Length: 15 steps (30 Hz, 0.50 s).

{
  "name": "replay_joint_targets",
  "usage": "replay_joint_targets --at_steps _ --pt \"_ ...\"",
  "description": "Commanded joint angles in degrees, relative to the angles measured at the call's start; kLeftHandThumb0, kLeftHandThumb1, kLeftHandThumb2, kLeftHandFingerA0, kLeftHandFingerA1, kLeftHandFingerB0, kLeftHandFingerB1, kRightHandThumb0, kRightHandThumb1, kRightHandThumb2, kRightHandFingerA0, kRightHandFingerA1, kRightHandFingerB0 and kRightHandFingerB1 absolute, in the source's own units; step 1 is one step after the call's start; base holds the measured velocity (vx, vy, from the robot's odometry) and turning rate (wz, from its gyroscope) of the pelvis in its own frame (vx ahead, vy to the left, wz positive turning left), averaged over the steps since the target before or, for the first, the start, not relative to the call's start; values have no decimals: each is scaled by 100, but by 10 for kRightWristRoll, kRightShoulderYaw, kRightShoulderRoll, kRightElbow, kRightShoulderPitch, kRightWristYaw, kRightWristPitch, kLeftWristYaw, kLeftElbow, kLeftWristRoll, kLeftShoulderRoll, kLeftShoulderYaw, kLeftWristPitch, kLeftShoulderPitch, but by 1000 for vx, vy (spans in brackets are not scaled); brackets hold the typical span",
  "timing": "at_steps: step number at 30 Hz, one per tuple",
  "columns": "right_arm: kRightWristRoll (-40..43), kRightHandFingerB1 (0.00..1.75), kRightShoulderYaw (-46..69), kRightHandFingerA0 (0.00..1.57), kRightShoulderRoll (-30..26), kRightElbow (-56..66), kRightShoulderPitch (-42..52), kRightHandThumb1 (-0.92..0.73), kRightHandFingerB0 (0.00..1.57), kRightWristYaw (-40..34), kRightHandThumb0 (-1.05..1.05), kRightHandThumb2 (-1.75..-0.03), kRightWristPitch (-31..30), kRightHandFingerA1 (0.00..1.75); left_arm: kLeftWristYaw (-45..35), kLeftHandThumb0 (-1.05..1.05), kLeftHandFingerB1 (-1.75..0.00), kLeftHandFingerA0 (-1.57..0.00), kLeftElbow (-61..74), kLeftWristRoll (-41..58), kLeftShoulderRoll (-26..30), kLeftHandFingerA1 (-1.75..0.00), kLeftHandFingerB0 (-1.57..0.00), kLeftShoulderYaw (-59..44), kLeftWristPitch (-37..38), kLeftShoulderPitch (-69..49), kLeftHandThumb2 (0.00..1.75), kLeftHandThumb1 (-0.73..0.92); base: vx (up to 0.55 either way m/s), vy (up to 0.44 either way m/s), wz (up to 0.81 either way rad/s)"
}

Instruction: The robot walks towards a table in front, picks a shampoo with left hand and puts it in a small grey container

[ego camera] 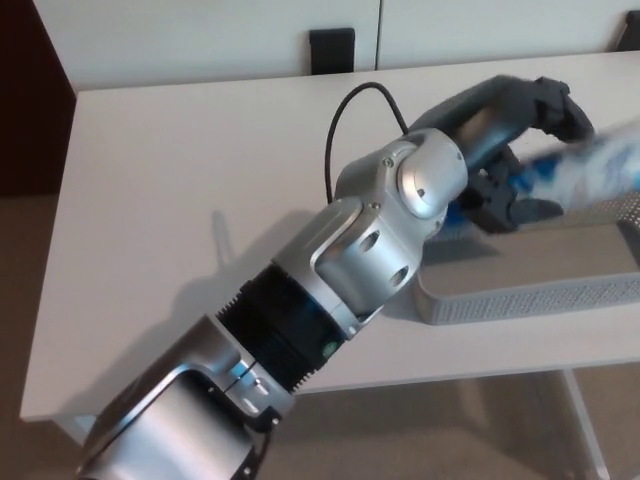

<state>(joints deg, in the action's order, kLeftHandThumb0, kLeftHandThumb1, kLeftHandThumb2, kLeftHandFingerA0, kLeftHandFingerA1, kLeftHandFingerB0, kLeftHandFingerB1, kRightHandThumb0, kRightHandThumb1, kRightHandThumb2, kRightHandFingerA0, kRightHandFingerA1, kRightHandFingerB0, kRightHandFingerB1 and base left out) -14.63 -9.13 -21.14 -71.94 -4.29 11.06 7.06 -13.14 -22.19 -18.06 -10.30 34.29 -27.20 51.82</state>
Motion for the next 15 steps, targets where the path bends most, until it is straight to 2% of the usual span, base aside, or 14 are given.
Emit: replay_joint_targets --at_steps 1,4,5,7,8,9,10,11,15 --pt "-1 40 1 63 -4 0 -8 -66 52 6 -36 -59 -7 47 -53 -87 -4 0 13 -35 32 0 0 39 -10 5 89 48 0 0 0" --pt "-1 41 2 66 -5 0 -6 -66 53 7 -37 -60 -3 48 -62 -87 -4 0 21 -39 38 0 0 48 -20 3 89 48 0 0 0" --pt "-1 42 2 65 -4 -1 -6 -67 55 6 -37 -60 -4 47 -66 -91 -5 0 23 -41 40 0 0 52 -23 3 59 57 0 0 0" --pt "-2 41 2 65 -3 -2 -7 -66 54 2 -37 -60 -7 47 -75 -92 -6 0 28 -44 46 0 0 59 -27 2 59 57 0 0 0" --pt "-2 41 2 65 -3 -2 -8 -66 55 2 -36 -60 -8 47 -74 -84 -6 0 28 -43 47 0 0 57 -25 -1 84 43 0 0 0" --pt "-2 41 1 65 -3 -3 -10 -66 55 3 -36 -60 -10 47 -72 -84 -6 0 28 -41 48 0 0 55 -22 -5 84 43 0 0 0" --pt "-1 41 2 64 -2 -2 -10 -65 54 4 -36 -60 -11 47 -74 -94 -8 0 30 -41 50 0 0 54 -21 -7 61 54 0 0 0" --pt "-2 41 2 65 -2 -2 -10 -66 54 5 -36 -60 -10 47 -76 -86 -3 0 33 -43 53 0 0 55 -21 -10 89 47 0 0 0" --pt "-8 41 -3 67 -1 1 -8 -67 55 0 -37 -60 -7 47 -77 -86 -2 0 67 -50 72 0 0 52 -16 -30 89 48 0 0 0"
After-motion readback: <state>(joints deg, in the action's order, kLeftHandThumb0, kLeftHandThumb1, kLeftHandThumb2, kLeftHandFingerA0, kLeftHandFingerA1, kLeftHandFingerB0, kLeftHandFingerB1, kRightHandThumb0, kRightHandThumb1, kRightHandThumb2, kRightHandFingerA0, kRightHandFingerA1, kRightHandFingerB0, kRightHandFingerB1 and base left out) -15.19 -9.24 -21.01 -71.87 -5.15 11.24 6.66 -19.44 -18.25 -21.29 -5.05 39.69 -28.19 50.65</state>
